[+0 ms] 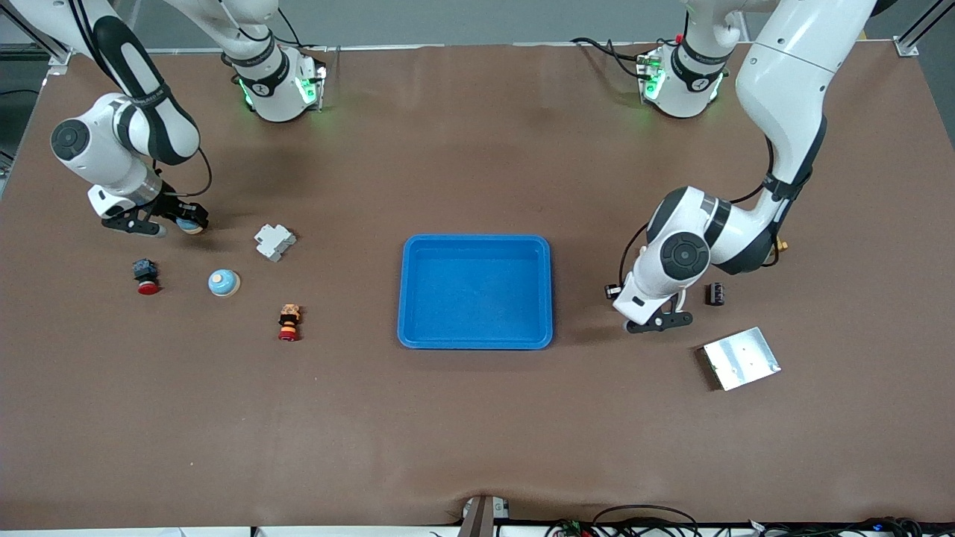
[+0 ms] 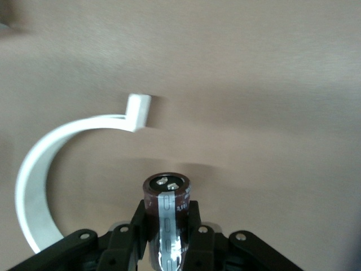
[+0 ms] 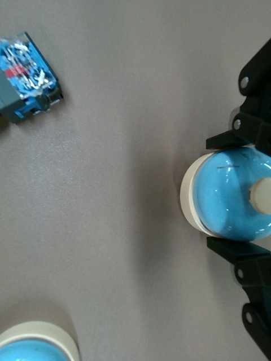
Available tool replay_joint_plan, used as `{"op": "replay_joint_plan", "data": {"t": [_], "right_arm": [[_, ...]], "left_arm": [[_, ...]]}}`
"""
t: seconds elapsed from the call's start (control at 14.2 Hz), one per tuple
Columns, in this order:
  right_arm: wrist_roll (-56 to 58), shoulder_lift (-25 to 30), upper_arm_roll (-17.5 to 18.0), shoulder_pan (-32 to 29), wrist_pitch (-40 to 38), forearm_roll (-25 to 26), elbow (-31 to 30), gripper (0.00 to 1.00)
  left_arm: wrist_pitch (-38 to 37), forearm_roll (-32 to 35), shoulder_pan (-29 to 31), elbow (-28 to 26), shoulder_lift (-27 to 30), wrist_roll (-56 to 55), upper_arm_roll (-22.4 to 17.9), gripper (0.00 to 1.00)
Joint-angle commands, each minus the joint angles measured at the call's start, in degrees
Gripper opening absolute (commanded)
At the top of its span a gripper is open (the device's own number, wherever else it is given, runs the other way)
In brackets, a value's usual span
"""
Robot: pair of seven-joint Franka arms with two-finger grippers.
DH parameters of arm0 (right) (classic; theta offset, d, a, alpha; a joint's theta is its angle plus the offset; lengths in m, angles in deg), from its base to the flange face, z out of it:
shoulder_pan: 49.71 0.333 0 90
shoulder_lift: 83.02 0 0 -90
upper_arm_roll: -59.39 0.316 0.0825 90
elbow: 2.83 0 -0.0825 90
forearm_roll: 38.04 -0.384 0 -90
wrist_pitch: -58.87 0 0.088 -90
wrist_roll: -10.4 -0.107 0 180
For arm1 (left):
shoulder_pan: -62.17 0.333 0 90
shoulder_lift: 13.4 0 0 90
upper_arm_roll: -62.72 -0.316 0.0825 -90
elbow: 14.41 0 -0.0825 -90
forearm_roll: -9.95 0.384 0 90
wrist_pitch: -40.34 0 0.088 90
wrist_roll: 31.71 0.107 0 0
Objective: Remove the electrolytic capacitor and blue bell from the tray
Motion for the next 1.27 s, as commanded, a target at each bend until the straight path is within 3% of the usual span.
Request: {"op": "replay_joint_plan", "data": {"t": [0.0,0.71,0.78,0.85,1.2], "right_arm": [[0.2,-1.4,0.0,0.4,1.6,0.2,0.1,0.00],[0.1,-6.5,0.1,0.4,7.3,0.2,0.3,0.00],[0.1,-7.0,0.1,0.5,7.5,0.2,0.3,0.13],[0.0,-7.1,0.1,0.5,8.0,0.2,0.4,0.99],[0.3,-7.0,0.3,0.5,7.7,0.2,0.8,1.00]], "left_arm": [[3.1,2.4,1.6,-3.8,2.3,1.7,0.6,0.00],[4.4,2.7,3.8,-3.9,0.9,3.1,0.6,0.00],[4.4,2.7,4.2,-3.9,0.9,3.1,0.6,0.01],[4.4,2.7,4.5,-3.9,0.9,3.1,0.6,0.01],[4.4,2.7,4.5,-3.9,0.4,3.1,0.6,0.03]]}}
